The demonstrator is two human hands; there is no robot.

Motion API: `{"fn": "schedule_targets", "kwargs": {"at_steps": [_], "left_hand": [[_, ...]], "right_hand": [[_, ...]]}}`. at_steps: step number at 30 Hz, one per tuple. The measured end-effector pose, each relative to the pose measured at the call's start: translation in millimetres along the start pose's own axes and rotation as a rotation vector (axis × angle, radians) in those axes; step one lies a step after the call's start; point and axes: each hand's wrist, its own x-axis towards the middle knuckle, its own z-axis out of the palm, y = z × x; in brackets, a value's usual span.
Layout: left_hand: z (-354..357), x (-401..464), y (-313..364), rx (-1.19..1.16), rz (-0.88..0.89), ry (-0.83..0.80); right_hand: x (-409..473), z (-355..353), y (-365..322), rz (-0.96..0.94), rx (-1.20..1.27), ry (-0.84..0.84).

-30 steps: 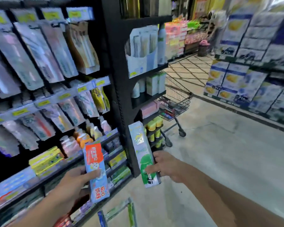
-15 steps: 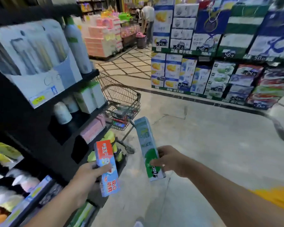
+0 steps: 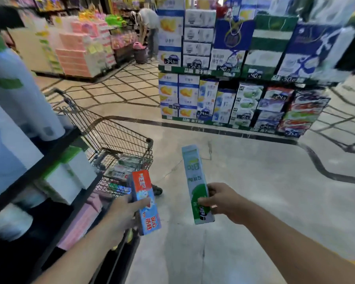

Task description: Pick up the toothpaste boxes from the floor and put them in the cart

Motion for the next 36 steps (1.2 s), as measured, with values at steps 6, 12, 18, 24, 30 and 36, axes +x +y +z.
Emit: {"fn": "schedule_targets", "kwargs": {"at_steps": [6,12,18,24,30,36], "left_hand": [[34,94,40,0.025,-0.043,-0.019],[55,170,86,0.018,-0.093,0.068],[51,217,130,-0.018,-0.105,0.235],[23,255,147,-0.108,-0.131,0.356],[-40,307,150,-0.254,-0.156,0.452],[-98,348,158,-0.326,-0.206,0.543]], "right_hand": [[86,-48,-25,0.011,0.019,0.012],[187,-110,-67,0.038,-0.064,-0.083],[289,-139,-128,0.046,-0.171,-0.195],[374,-94,-178,0.052,-0.304,-0.306],[452,-15,-219,0.023,-0.491,-0.396],[518,57,-256,0.036,-0.635,-0.471]]}}
